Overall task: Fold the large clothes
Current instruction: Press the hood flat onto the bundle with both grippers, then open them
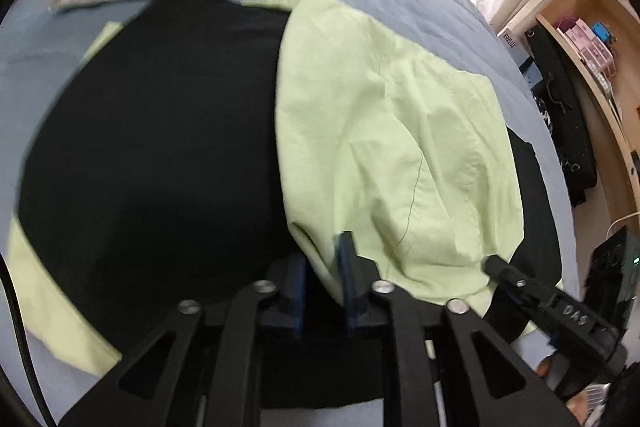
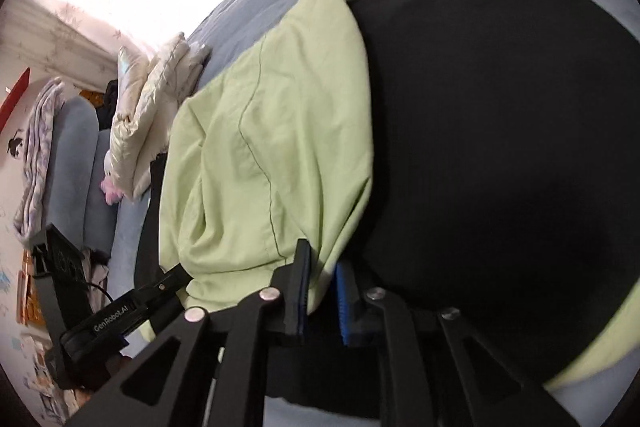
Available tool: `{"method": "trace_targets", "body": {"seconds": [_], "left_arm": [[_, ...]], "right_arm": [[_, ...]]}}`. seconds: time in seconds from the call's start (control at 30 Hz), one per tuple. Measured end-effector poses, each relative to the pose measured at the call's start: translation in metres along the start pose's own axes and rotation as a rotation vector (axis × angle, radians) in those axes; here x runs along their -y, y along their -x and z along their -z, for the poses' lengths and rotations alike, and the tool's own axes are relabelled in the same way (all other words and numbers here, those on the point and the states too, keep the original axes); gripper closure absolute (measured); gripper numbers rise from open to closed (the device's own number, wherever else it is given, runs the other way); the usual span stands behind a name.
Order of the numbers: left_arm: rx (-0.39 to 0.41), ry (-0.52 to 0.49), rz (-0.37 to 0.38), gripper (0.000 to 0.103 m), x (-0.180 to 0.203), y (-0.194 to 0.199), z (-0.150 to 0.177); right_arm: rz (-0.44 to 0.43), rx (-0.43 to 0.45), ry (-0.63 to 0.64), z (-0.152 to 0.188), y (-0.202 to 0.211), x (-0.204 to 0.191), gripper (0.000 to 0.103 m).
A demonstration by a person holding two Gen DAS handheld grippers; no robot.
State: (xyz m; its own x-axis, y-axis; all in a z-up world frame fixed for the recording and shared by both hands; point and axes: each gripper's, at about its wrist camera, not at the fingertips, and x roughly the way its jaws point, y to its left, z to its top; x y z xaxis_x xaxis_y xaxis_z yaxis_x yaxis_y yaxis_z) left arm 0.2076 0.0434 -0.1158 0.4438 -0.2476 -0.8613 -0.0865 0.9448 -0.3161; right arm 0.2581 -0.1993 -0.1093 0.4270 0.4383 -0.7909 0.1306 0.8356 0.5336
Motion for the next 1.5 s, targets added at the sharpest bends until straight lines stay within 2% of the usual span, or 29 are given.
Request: {"method": "trace_targets", "body": {"seconds": [0.03,0.07,0.17,0.2,0.27,0.37,0.4,0.47,0.5,0.53,0.6,0.63,0.7,0.73,0.77,0.8,0.83,0.87,0.93,1.03,1.2,1.33,1.5], "left_arm": [[0.019,-0.017,-0.027,0.073,0.001,0.007,0.0],[0.048,-0.034,-0.063,0.069,0.002,0.017,0.003],[0.169,-0.082,-0.21,0.057,0.009,0.045,0.009],[0.205,-0.092,-0.235,0.051,0.013,0.053,0.01],[0.269,-0.11,-0.214,0.05,0.019,0.068,0.011],[0.303,-0.162,-0.154,0.05,0.039,0.068,0.0],[0.302,-0.171,-0.154,0.052,0.044,0.064,-0.003],[0.28,-0.15,-0.138,0.065,0.048,0.05,-0.014],[0.258,-0.126,-0.113,0.076,0.046,0.044,-0.02],[0.219,-0.089,-0.062,0.083,0.039,0.033,-0.028],[0.161,-0.04,0.005,0.088,0.034,0.012,-0.044],[0.141,-0.032,0.011,0.094,0.034,0.003,-0.044],[0.092,-0.032,-0.002,0.095,0.033,-0.021,-0.05],[0.071,-0.042,-0.04,0.097,0.032,-0.032,-0.05],[0.067,-0.041,-0.056,0.1,0.029,-0.038,-0.051],[0.073,-0.03,-0.036,0.101,0.022,-0.041,-0.052],[0.083,-0.019,-0.015,0.102,0.017,-0.039,-0.053],[0.093,-0.01,-0.017,0.102,0.012,-0.037,-0.053],[0.109,-0.006,-0.042,0.102,0.003,-0.035,-0.052],[0.104,0.025,-0.005,0.102,-0.007,-0.032,-0.051],[0.113,0.01,-0.035,0.101,-0.001,-0.015,-0.043],[0.137,-0.029,-0.07,0.093,0.01,0.01,-0.031],[0.161,-0.043,-0.076,0.091,0.016,0.046,-0.009]], "right_arm": [[0.013,0.002,0.006,-0.001,0.005,-0.002,0.085],[0.038,0.02,0.024,-0.001,0.012,-0.006,0.083],[0.13,0.131,0.104,0.003,0.042,-0.023,0.083],[0.147,0.169,0.125,0.005,0.049,-0.026,0.083],[0.133,0.245,0.173,0.005,0.062,-0.037,0.083],[0.061,0.263,0.249,-0.001,0.056,-0.061,0.083],[0.055,0.252,0.283,-0.006,0.047,-0.072,0.083],[0.027,0.231,0.326,-0.013,0.029,-0.086,0.083],[0.018,0.216,0.338,-0.017,0.019,-0.092,0.083],[0.013,0.195,0.341,-0.023,0.005,-0.097,0.083],[-0.011,0.163,0.336,-0.03,-0.01,-0.098,0.083],[-0.022,0.147,0.337,-0.035,-0.022,-0.098,0.084],[0.006,0.122,0.35,-0.04,-0.036,-0.097,0.084],[0.025,0.117,0.353,-0.04,-0.042,-0.093,0.084],[0.056,0.118,0.349,-0.043,-0.046,-0.087,0.088],[0.112,0.134,0.344,-0.045,-0.048,-0.077,0.091],[0.168,0.162,0.33,-0.049,-0.046,-0.063,0.094],[0.188,0.178,0.311,-0.051,-0.042,-0.053,0.101],[0.21,0.208,0.239,-0.055,-0.028,-0.024,0.103],[0.134,0.214,0.138,-0.056,-0.009,0.005,0.103],[0.153,0.225,0.133,-0.041,0.008,-0.003,0.1],[0.13,0.232,0.128,-0.029,0.027,-0.017,0.1],[0.097,0.274,0.131,-0.018,0.057,-0.039,0.1]]}}
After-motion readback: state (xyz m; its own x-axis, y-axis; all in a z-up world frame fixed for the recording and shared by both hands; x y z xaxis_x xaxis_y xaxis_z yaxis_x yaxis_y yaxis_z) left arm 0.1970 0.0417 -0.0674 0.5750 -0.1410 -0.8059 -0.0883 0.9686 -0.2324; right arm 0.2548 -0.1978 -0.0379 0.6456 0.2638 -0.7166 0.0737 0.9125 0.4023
